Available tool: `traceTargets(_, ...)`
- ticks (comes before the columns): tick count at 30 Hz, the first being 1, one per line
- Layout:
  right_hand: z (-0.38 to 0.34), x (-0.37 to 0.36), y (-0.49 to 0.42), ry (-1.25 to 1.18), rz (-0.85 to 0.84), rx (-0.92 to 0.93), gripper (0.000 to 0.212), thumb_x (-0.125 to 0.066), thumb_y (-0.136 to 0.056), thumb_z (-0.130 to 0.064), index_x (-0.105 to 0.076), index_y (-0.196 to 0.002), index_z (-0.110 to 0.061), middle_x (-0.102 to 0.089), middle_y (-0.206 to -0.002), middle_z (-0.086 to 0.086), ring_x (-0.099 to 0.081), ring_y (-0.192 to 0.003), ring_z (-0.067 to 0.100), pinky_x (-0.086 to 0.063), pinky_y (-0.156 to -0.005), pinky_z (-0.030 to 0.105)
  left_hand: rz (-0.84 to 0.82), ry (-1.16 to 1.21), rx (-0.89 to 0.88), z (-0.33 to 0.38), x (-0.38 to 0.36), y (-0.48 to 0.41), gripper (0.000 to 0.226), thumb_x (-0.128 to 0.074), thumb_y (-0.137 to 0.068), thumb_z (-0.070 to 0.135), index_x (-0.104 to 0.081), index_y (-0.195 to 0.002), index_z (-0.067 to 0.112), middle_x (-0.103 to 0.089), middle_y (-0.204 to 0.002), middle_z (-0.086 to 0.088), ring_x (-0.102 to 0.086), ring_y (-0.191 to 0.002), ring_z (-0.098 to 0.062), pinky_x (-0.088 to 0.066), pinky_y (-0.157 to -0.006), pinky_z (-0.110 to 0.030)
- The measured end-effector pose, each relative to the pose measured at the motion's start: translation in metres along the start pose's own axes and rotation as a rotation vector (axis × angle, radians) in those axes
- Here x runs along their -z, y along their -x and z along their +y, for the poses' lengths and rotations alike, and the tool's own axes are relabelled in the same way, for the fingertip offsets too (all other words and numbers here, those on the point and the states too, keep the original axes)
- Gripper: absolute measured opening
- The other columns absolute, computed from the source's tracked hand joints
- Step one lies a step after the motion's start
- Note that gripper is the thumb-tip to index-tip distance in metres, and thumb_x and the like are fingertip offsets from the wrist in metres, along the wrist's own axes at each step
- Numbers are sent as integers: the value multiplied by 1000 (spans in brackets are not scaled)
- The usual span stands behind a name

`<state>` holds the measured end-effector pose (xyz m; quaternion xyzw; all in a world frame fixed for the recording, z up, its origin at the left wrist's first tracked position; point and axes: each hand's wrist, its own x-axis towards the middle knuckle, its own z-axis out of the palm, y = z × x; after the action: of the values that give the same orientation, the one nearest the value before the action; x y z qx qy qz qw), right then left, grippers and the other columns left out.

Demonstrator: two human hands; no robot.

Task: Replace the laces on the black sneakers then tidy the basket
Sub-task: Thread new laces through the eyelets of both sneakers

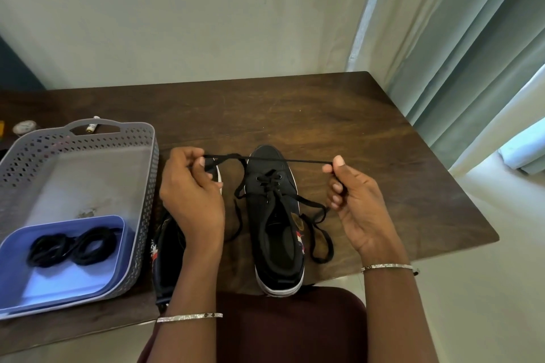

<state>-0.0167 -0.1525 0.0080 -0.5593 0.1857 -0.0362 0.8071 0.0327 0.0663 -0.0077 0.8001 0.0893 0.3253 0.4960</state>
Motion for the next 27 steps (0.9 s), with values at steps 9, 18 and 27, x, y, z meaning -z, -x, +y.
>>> traceTargets(9, 7, -22, 2, 191, -101, 91, 17, -58, -99, -10, -54, -114, -2, -76, -97, 13, -67, -64, 15, -46, -50, 19, -344, -65, -243, 9, -4, 4, 49, -57, -77, -11, -69, -113, 20, -59, -127, 4, -54, -116, -17, -43, -87, -20)
traceTargets(18, 15, -40, 5, 254, -302, 148, 14, -64, -94, -7, -74, -102, 0, -71, -78, 9, -61, -65, 14, -50, -58, 20, -826, 336, -152, 25, -10, 18, 48, -52, -82, 3, -62, -127, 17, -70, -90, 6, -68, -82, -11, -53, -79, -26)
traceTargets(27, 13, -37, 3, 259, -146, 166, 17, -80, -79, -8, -70, -89, 1, -74, -81, 19, -69, -70, 22, -56, -62, 25, -730, 209, -171, 13, -7, 10, 19, -71, -86, 14, -75, -101, 24, -70, -94, 12, -66, -94, -9, -55, -77, -33)
